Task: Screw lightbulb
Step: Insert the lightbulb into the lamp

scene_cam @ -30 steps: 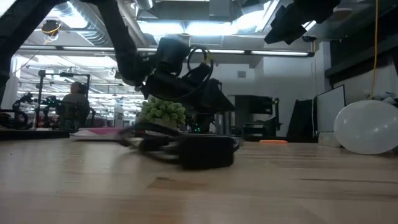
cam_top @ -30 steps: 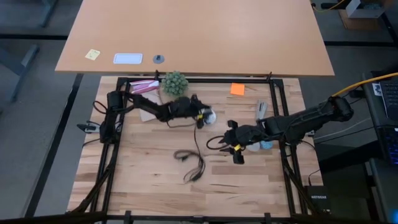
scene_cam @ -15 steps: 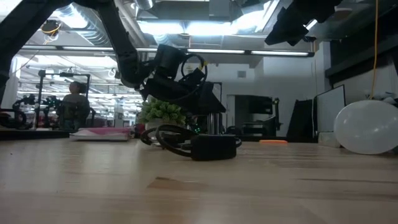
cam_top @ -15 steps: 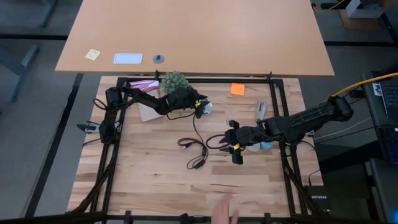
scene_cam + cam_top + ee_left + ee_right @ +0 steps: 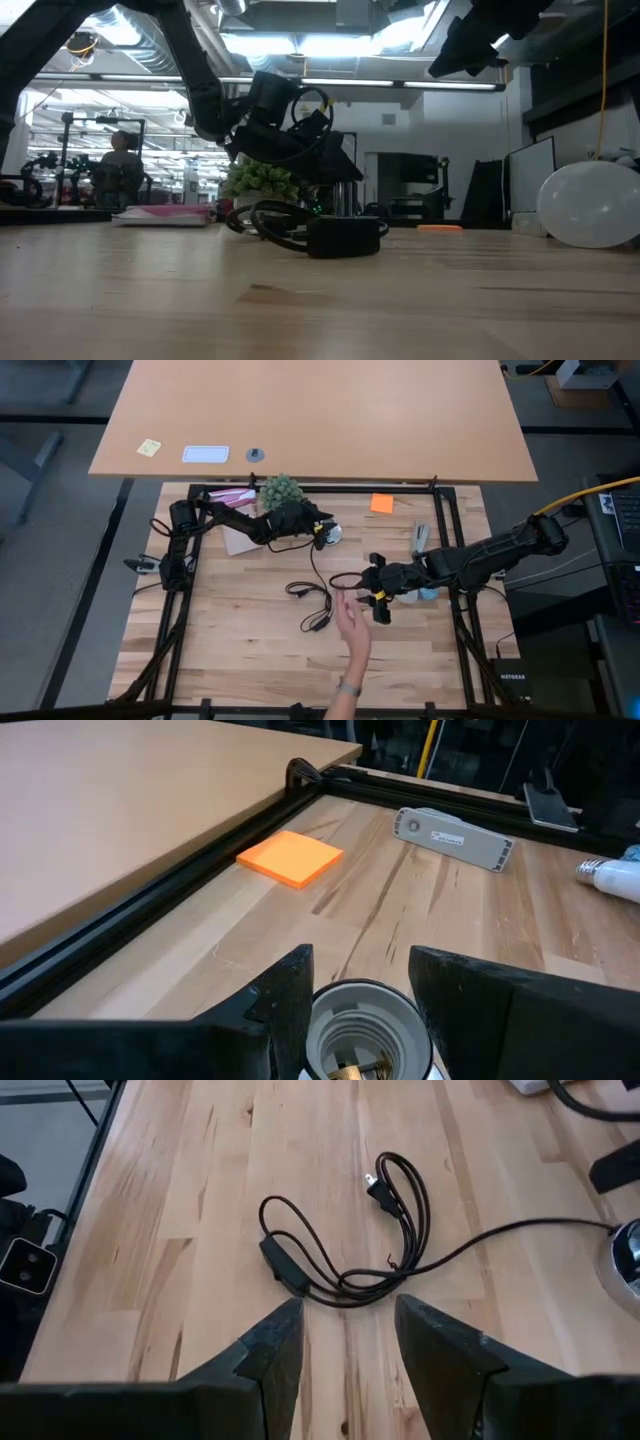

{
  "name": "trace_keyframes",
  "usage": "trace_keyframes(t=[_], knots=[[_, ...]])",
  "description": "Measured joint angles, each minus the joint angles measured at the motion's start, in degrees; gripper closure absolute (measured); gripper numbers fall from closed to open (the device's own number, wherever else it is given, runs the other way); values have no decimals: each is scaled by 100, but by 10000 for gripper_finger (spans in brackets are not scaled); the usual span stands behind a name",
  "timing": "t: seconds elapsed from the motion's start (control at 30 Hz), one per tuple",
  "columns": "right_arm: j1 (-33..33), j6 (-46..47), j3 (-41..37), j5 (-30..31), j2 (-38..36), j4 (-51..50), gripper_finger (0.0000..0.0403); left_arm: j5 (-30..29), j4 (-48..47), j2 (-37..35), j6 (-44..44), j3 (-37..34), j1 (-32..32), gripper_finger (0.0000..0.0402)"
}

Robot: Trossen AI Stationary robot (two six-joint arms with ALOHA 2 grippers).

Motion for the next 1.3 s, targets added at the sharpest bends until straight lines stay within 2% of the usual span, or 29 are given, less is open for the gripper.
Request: trace_keyframes(t=[0.33,0.47,0.77,1.07,1.3], knots=[[0,592,0,30,0,-187,237,2,0,0,0,-4,0,245],[0,611,-2,288,31,-206,237,4,0,0,0,-4,0,245],[-4,641,-2,302,35,-207,237,6,-2,0,0,-4,0,245],[-2,1062,-2,303,35,-273,237,7,-2,0,0,-4,0,245],[0,1075,-2,496,35,-335,237,9,-2,0,0,-4,0,245]])
